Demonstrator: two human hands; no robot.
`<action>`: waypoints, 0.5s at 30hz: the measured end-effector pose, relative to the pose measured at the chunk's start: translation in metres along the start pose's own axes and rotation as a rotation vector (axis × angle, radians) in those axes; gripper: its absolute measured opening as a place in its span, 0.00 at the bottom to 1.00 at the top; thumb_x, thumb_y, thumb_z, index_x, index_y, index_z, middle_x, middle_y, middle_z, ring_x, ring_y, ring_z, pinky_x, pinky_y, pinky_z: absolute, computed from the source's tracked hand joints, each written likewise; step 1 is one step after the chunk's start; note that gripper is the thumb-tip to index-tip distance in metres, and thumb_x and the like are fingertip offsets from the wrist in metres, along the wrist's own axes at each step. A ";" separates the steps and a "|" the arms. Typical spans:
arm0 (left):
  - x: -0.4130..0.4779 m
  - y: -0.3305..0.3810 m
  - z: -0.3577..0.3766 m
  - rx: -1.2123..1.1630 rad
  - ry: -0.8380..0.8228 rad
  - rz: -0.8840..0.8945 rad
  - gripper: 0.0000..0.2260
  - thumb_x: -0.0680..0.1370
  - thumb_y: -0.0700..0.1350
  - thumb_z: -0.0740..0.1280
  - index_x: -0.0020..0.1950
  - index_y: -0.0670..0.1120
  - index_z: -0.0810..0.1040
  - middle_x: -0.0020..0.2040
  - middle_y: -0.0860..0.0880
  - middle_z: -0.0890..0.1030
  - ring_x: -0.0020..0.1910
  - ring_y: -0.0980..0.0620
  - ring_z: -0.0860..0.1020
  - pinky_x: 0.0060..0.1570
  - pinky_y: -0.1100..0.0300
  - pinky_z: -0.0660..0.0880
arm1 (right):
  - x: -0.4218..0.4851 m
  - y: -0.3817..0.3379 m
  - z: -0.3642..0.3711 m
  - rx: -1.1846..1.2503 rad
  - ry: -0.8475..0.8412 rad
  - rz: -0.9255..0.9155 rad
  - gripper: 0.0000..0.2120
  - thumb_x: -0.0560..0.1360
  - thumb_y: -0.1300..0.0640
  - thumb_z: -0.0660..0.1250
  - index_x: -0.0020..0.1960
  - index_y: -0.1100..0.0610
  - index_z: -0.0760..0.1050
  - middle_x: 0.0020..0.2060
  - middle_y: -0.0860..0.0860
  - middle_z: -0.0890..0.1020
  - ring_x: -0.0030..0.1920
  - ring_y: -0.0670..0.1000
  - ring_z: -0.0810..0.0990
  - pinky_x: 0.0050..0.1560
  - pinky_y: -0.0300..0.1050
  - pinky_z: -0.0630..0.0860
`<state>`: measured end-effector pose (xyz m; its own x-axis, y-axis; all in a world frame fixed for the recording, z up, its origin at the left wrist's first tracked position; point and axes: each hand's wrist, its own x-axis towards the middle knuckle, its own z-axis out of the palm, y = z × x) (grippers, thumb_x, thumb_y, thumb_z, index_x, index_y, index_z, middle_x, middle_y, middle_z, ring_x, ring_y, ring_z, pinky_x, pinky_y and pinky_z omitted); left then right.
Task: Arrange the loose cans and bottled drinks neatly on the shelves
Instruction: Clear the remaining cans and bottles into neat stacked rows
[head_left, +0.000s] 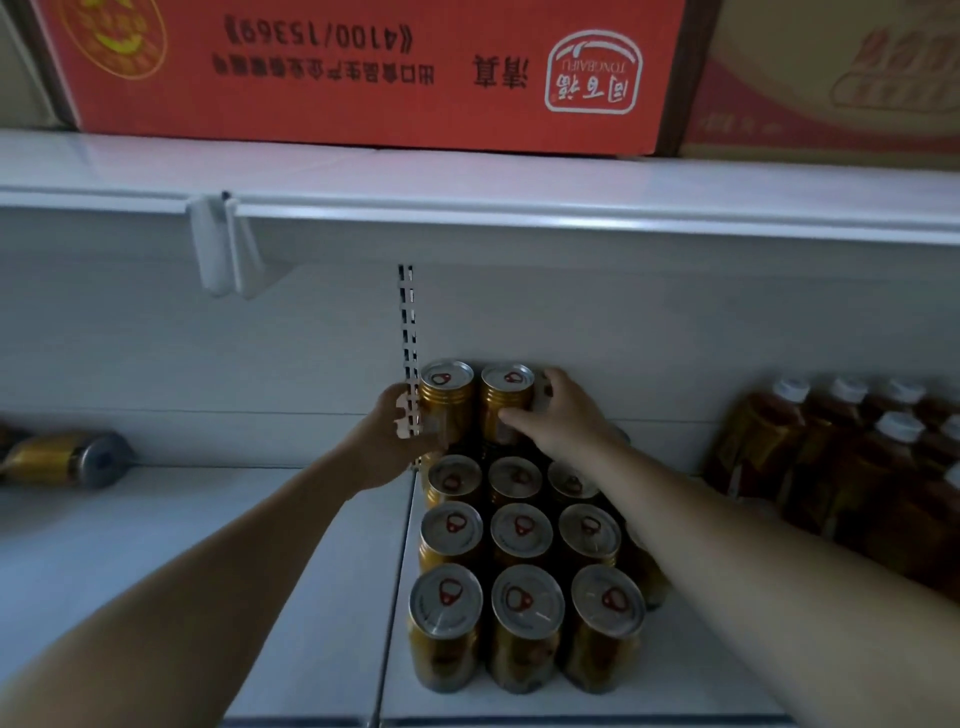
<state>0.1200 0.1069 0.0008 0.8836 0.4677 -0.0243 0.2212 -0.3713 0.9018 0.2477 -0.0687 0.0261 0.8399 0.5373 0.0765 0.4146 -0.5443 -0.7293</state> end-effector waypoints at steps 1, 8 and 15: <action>-0.004 -0.002 -0.006 0.040 -0.012 -0.023 0.27 0.73 0.37 0.71 0.67 0.48 0.63 0.50 0.54 0.70 0.51 0.58 0.74 0.47 0.66 0.74 | -0.003 -0.004 -0.004 -0.039 0.004 0.002 0.38 0.70 0.42 0.72 0.73 0.54 0.63 0.70 0.52 0.70 0.68 0.54 0.70 0.61 0.46 0.69; -0.062 0.013 -0.032 0.449 -0.088 -0.014 0.36 0.74 0.54 0.70 0.76 0.50 0.56 0.75 0.46 0.61 0.74 0.46 0.60 0.69 0.49 0.64 | -0.036 -0.034 -0.017 -0.212 -0.014 -0.078 0.37 0.72 0.41 0.70 0.74 0.54 0.61 0.70 0.54 0.69 0.68 0.56 0.70 0.59 0.46 0.68; -0.136 0.029 -0.040 0.670 -0.065 0.027 0.31 0.76 0.56 0.67 0.76 0.53 0.58 0.76 0.51 0.60 0.73 0.49 0.61 0.70 0.54 0.59 | -0.076 -0.069 -0.003 -0.259 -0.177 -0.234 0.30 0.73 0.41 0.68 0.70 0.52 0.67 0.64 0.52 0.75 0.59 0.54 0.75 0.54 0.46 0.71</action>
<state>-0.0100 0.0649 0.0479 0.9109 0.4095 -0.0499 0.3880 -0.8094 0.4408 0.1565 -0.0733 0.0729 0.6480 0.7569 0.0855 0.6816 -0.5261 -0.5086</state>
